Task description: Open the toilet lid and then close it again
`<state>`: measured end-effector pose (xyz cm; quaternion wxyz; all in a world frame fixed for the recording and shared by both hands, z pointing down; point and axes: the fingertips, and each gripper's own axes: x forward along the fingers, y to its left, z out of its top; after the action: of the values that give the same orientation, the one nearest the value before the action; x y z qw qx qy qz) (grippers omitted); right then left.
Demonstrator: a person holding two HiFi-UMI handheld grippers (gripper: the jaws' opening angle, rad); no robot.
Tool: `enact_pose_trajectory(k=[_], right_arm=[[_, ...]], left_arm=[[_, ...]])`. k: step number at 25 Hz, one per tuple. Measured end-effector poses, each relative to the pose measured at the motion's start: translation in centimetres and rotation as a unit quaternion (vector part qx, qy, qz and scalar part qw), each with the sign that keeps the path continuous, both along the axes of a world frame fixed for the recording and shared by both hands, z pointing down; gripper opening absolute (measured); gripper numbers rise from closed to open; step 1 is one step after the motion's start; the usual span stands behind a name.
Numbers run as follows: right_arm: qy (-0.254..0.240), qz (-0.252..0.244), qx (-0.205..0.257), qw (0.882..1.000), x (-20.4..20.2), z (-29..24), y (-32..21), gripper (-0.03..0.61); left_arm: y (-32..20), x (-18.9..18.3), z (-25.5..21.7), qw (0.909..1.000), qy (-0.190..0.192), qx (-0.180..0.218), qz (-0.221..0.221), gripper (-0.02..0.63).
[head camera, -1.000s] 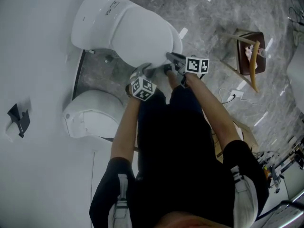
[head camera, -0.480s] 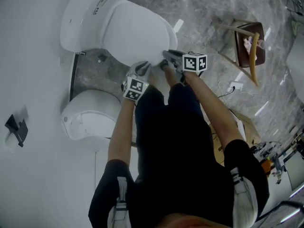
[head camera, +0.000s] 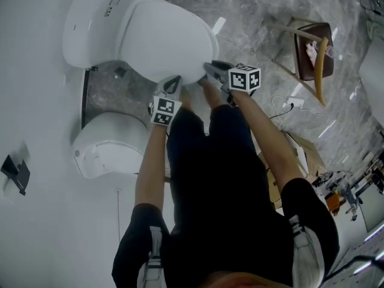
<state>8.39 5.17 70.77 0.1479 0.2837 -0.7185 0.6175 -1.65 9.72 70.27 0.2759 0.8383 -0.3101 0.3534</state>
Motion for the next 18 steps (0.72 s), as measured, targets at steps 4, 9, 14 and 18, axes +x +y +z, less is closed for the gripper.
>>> enact_pose_trajectory(k=[4, 9, 14, 18], right_arm=[[0.02, -0.001, -0.012, 1.0, 1.1, 2.0, 0.4, 0.124], [0.031, 0.003, -0.024, 0.999, 1.8, 3.8, 0.7, 0.132], [0.049, 0.007, -0.038, 0.998, 2.8, 5.6, 1.0, 0.204], [0.075, 0.007, -0.045, 0.996, 3.9, 7.4, 1.5, 0.219]], left_arm=[[-0.3, -0.5, 1.3, 1.0, -0.001, -0.008, -0.004, 0.011], [-0.9, -0.8, 2.6, 0.9999, -0.004, -0.016, -0.003, 0.011], [-1.1, -0.9, 3.6, 0.9997, 0.002, -0.024, -0.001, 0.011], [-1.2, -0.7, 4.4, 0.9996, 0.002, -0.027, 0.006, 0.011]])
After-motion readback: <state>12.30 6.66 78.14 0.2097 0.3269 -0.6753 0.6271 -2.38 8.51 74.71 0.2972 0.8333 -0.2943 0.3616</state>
